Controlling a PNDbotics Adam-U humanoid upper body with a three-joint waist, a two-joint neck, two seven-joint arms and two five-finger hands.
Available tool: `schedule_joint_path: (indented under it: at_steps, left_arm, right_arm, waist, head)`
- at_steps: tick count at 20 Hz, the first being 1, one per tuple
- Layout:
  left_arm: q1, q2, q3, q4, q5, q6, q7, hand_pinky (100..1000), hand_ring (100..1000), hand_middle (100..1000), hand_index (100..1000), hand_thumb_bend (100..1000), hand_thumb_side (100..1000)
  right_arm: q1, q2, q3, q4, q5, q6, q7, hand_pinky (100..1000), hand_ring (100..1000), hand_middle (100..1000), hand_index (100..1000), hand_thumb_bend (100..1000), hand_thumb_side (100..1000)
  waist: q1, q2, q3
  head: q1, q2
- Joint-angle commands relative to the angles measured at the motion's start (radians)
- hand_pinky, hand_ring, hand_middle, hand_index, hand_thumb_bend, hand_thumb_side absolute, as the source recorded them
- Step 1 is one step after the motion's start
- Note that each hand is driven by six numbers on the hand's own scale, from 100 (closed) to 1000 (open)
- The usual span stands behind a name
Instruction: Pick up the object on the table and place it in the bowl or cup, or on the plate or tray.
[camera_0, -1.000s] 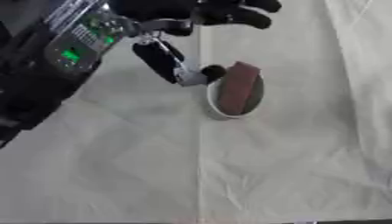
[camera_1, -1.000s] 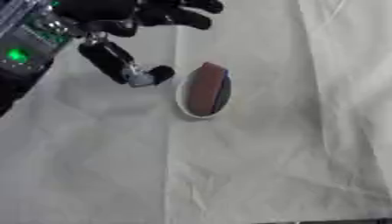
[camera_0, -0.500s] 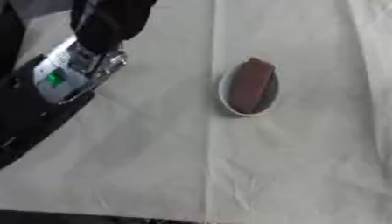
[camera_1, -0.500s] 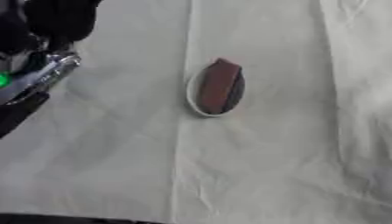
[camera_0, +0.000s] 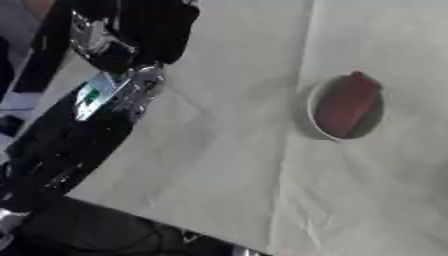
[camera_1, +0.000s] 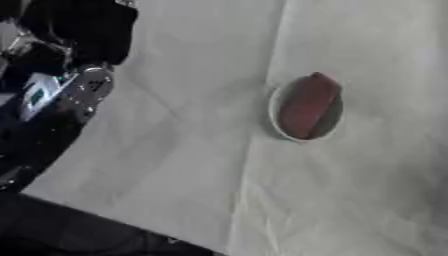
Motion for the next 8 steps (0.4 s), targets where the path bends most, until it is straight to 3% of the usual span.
schedule_joint_path:
  at_steps: [1, 8]
  left_arm:
    - [0.02, -0.051, 0.021, -0.014, 0.008, -0.168, -0.229, 837, 941, 913, 972, 100, 769]
    - [0.07, -0.198, -0.072, -0.014, -0.069, -0.168, -0.236, 819, 929, 902, 957, 100, 838]
  right_arm:
    - [-0.031, 0.011, 0.015, -0.028, 0.001, 0.001, 0.009, 576, 691, 875, 865, 100, 600]
    - [-0.003, 0.042, 0.028, -0.058, -0.051, 0.003, 0.072, 626, 728, 919, 927, 100, 607]
  waist:
    - [-0.009, -0.007, 0.016]
    - [-0.027, 0.03, 0.051]
  head:
    - [0.047, -0.004]
    - [0.142, -0.004]
